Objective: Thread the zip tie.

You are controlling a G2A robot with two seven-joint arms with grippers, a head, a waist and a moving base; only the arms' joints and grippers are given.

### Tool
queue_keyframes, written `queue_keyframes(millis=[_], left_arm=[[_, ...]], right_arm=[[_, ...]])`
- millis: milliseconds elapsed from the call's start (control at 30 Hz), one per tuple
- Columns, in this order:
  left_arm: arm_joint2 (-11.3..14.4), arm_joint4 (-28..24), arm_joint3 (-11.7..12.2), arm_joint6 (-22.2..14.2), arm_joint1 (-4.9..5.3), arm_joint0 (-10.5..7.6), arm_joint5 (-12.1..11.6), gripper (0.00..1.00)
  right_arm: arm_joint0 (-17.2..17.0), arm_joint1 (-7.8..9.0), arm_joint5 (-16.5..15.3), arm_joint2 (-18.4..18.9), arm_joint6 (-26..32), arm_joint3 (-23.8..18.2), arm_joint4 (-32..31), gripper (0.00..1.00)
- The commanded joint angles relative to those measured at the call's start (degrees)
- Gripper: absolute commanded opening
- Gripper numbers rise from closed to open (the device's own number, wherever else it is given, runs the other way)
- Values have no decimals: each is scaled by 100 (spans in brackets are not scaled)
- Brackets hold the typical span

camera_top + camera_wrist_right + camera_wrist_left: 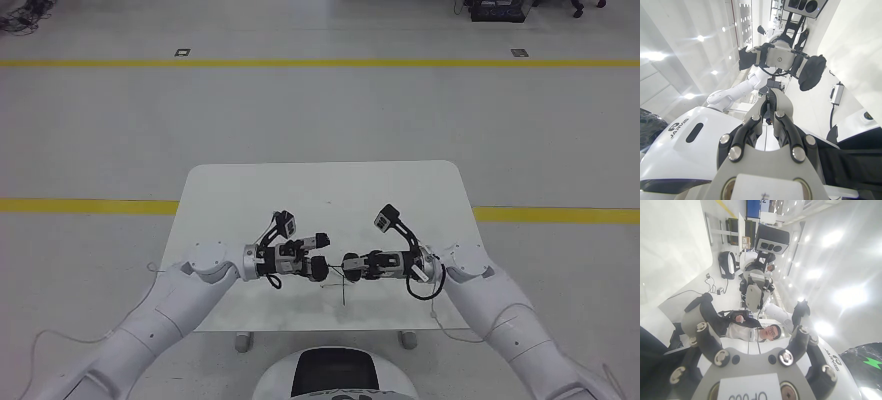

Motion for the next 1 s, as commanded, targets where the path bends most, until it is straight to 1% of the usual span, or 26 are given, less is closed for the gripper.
queue_keyframes(millis=[0,433,967], left_arm=[[-14,0,-6,-19,1,11,1,100],[-57,4,-15,-112,-15,45,8,100],[-49,41,13,-142,-58,34,44,100]], right_arm=[[-3,1,7,1,-14,0,-2,0],[25,-8,57,-45,-60,88,25,0],[94,-35,64,-138,-49,210,51,0]])
